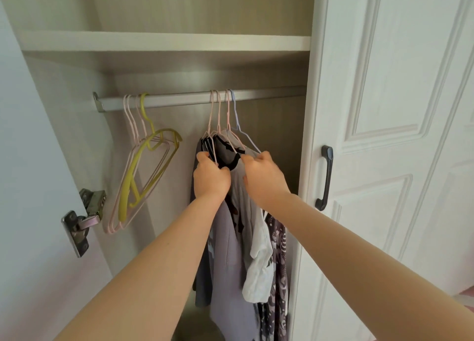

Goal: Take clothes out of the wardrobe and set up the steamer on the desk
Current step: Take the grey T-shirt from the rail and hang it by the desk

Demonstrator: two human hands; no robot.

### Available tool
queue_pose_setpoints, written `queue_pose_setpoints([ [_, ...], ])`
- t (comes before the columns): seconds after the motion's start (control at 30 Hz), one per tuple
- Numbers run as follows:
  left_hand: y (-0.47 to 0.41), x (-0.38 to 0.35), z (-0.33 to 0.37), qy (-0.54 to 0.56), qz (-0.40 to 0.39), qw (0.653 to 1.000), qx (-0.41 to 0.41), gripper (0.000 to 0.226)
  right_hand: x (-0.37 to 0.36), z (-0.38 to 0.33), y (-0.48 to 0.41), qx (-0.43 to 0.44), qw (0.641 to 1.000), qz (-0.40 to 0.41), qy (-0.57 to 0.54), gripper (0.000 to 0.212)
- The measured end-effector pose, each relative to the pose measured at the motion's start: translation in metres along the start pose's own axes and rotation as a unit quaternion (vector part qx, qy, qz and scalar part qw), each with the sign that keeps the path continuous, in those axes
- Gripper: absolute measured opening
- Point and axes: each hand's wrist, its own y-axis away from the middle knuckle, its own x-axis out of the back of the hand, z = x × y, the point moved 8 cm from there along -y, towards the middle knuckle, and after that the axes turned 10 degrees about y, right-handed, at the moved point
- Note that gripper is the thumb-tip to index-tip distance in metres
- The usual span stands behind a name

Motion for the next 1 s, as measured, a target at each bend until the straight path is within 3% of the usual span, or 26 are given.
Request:
queue_pose_setpoints([
  [0.2, -0.034, 0.005, -0.004, 0.082, -0.003, 0.994, 0.067, 0.042, -0.007, -0.019, -0.032, -0.012, 0.999, -0.035, -0.016, 0.031],
  [0.37, -0.054, 0.011, -0.008, 0.194, 0.009, 0.973, 0.125, 0.026, -0.024, -0.024, -0.049, -0.091, 0.979, -0.096, -0.158, 0.025],
  [0.5, -0.052, 0.005, -0.004, 0.262, -0.025, 0.947, 0.182, 0.016, -0.028, -0.029, -0.053, -0.133, 0.953, -0.132, -0.236, 0.013],
  [0.67, -0.057, 0.019, 0.001, 0.304, 0.005, 0.937, 0.171, 0.023, -0.017, -0.028, -0.055, -0.196, 0.909, -0.100, -0.355, 0.018],
  [1.0, -0.028, 0.040, 0.029, 0.323, 0.012, 0.936, 0.141, 0.021, 0.026, -0.032, -0.039, -0.182, 0.920, -0.059, -0.342, 0.023],
])
